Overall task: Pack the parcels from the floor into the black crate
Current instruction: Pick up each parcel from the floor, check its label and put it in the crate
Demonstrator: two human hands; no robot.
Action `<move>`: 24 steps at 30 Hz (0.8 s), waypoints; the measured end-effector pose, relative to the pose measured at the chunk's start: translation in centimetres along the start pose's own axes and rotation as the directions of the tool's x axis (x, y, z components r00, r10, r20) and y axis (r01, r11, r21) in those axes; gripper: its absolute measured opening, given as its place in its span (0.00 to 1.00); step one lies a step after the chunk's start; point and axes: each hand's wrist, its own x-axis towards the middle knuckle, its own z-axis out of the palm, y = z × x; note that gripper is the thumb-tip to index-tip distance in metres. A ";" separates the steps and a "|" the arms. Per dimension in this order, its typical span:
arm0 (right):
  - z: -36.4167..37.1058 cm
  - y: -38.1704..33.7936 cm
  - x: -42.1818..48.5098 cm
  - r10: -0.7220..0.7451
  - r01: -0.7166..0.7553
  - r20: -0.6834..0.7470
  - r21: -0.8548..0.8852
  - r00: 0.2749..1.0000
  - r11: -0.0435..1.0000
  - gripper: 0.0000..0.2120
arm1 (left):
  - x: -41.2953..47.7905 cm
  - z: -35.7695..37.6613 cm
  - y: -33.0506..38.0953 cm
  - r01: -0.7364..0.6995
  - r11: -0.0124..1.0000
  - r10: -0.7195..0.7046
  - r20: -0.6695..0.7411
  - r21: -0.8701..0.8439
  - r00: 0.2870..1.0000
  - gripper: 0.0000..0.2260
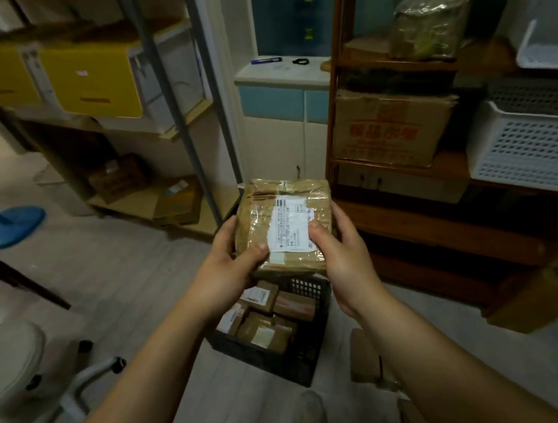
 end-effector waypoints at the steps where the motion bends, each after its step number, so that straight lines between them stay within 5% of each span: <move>1: 0.5 0.3 1.4 0.004 -0.004 0.017 -0.009 1.000 1.000 0.20 | 1.4 -0.8 0.2 0.001 1.000 -0.001 -0.008 0.017 1.000 0.35; 8: 4.0 1.6 10.9 0.042 -0.023 0.158 -0.124 0.987 0.992 0.41 | 10.4 -5.3 1.6 0.006 0.996 -0.002 -0.041 0.087 0.999 0.39; 12: 4.9 1.9 14.8 0.047 -0.013 0.198 -0.173 0.979 0.985 0.42 | 14.8 -6.5 1.4 0.029 0.996 -0.024 -0.051 0.083 0.998 0.33; 20: 4.8 4.3 19.5 0.014 -0.016 -0.008 -0.270 1.000 0.963 0.37 | 22.2 -6.2 0.4 -0.013 0.994 0.001 0.107 0.110 0.994 0.29; 24: 5.9 6.5 21.4 -0.046 0.005 -0.122 -0.322 0.991 0.947 0.37 | 26.9 -8.1 -1.1 0.072 0.990 -0.099 0.235 0.122 0.967 0.30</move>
